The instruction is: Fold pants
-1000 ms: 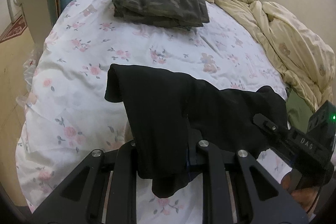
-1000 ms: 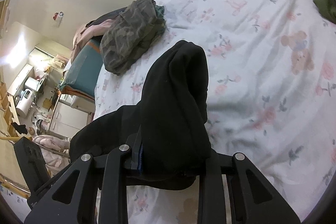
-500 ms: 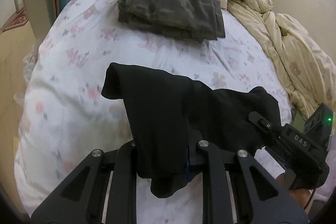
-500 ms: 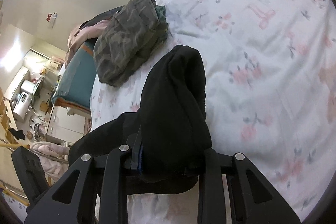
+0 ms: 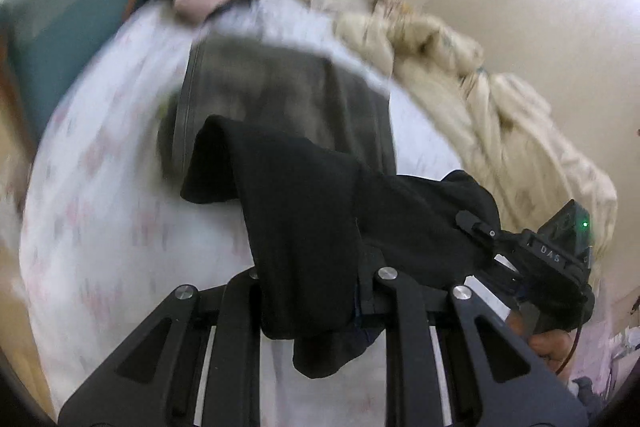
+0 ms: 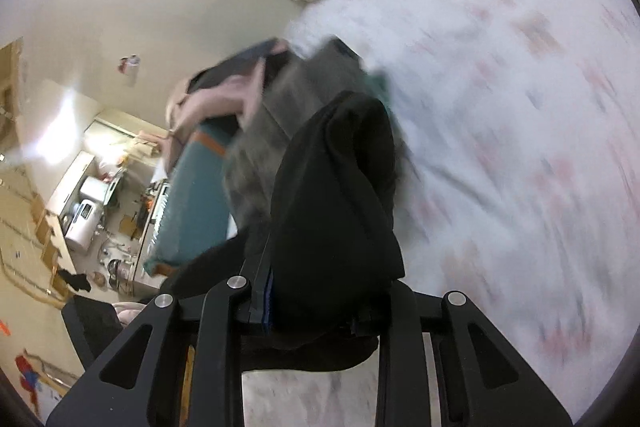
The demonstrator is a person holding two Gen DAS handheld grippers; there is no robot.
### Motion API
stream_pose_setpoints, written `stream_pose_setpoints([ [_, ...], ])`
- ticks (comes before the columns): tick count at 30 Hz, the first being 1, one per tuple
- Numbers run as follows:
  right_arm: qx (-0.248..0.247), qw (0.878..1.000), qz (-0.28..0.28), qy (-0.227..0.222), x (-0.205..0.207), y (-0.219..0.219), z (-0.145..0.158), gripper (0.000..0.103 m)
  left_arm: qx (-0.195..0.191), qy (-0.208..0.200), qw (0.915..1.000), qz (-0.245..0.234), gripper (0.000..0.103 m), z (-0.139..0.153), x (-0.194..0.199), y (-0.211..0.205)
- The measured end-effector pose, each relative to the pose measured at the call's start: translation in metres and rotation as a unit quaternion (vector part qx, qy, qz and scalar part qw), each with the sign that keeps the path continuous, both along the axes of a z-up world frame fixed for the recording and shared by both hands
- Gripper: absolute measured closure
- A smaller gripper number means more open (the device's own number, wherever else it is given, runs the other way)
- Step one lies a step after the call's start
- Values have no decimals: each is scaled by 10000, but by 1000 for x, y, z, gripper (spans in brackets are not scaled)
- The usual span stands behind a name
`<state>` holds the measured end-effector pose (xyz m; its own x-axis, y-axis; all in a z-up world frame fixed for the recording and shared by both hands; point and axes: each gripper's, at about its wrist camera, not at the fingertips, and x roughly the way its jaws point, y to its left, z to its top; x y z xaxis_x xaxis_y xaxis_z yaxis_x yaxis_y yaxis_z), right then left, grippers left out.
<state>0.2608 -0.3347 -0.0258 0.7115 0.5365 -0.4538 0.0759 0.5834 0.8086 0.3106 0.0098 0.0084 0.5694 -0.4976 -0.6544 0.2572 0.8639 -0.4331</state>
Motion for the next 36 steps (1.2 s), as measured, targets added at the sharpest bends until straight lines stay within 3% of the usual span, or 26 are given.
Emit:
stream_pose_setpoints([
  [3, -196, 9989, 140, -407, 51, 3, 33, 76, -10, -286, 9996, 59, 87, 22, 46, -1],
  [6, -259, 9981, 191, -520, 103, 5, 50, 76, 67, -569, 9984, 25, 86, 34, 98, -2],
  [9, -599, 9960, 286, -590, 149, 8, 47, 76, 178, -838, 9963, -51, 86, 29, 137, -2],
  [12, -929, 9945, 359, -338, 180, 14, 21, 76, 773, -728, 9943, -20, 85, -5, 170, -7],
  [13, -983, 9943, 409, -99, 190, 16, 9, 69, 826, -642, 9945, 46, 84, -18, 177, -4],
  [14, -1134, 9918, 512, 287, 200, 21, -9, 56, 831, -560, 9949, 126, 84, -29, 182, 0],
  [15, -1201, 9905, 470, 474, 203, 21, -18, 27, 777, -482, 9956, 221, 82, -36, 184, 4],
  [16, -1186, 9908, 383, 531, 203, 17, -22, 16, 634, -225, 9972, 311, 80, -45, 190, 10],
  [18, -1197, 9913, 357, 408, 200, 11, -25, 16, 621, -1, 9976, 313, 71, -52, 190, 12],
  [20, -1416, 9886, 362, 349, 195, 9, -25, 15, 862, -21, 9957, 335, 47, -49, 187, 10],
  [22, -1333, 9898, 266, 433, 190, 2, -25, 15, 1012, -42, 9932, 582, 11, -46, 184, 14],
  [29, -1342, 9895, -97, 526, 152, -18, 8, 14, 1264, 106, 9829, 1332, 8, -34, 156, 29],
  [32, -1389, 9895, -294, 274, 122, -24, 31, 13, 1282, 51, 9796, 1546, 9, -24, 133, 34],
  [34, -1438, 9893, -151, 215, 98, -20, 43, 9, 1188, 161, 9822, 1448, 9, -20, 114, 34],
  [36, -1335, 9909, 43, 187, 80, -17, 47, 6, 804, 331, 9893, 1176, 9, -17, 89, 35],
])
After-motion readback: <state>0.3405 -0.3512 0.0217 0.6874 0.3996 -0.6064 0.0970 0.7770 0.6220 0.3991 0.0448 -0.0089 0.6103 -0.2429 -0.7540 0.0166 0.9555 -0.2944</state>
